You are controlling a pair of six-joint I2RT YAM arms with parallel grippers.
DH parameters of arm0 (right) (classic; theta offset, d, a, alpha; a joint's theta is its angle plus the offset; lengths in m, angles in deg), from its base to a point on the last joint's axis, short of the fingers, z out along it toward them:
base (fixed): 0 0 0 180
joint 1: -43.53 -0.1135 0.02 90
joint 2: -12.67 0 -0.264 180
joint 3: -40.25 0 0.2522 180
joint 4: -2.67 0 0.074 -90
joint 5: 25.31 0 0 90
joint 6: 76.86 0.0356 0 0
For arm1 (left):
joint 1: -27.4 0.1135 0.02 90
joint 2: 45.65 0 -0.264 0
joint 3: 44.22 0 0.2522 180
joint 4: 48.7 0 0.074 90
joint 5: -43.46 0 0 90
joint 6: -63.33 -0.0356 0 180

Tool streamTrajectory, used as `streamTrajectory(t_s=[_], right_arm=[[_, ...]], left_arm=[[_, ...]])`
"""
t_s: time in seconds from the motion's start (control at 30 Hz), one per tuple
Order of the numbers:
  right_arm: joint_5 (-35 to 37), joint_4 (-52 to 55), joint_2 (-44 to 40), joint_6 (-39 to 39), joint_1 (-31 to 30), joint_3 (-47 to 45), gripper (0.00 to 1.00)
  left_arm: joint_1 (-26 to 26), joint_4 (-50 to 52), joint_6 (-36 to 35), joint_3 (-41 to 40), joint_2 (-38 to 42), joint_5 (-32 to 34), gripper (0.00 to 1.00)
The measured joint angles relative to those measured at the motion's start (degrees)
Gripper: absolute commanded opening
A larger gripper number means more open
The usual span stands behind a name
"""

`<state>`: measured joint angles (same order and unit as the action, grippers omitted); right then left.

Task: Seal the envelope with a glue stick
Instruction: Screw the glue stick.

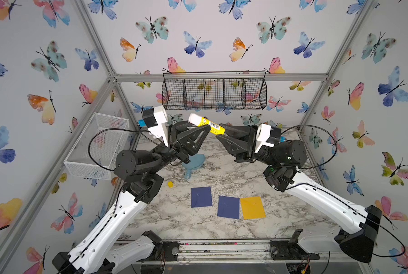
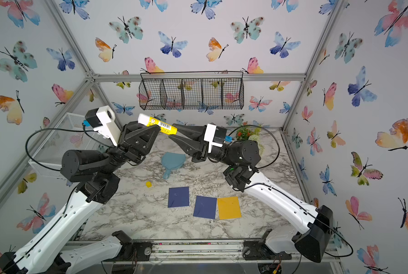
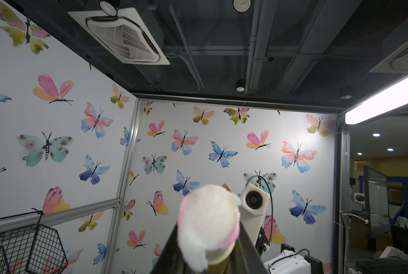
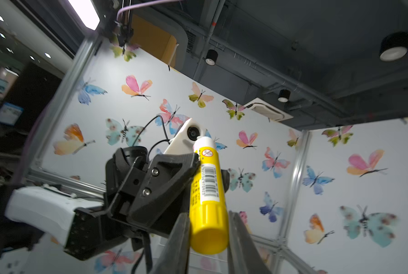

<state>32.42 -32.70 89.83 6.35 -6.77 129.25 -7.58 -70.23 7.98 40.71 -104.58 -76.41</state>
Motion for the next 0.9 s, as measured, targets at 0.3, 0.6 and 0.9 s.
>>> streamTrajectory(t_s=[0.3, 0.6, 0.9], right_arm=[[1.3, -7.8, 0.0, -57.4, 0.3, -6.4, 0.14], [7.3, -6.9, -2.4, -50.4, -0.5, -8.6, 0.47], [10.6, -3.6, -8.9, 3.8, -0.7, -8.5, 0.52]], left_arm=[[0.0, 3.4, 3.2, -0.9, -0.2, 0.9, 0.00], [0.2, 2.0, 4.5, -1.2, -0.8, 2.4, 0.00], [0.4, 0.5, 2.6, -0.9, -0.8, 3.0, 0.00]])
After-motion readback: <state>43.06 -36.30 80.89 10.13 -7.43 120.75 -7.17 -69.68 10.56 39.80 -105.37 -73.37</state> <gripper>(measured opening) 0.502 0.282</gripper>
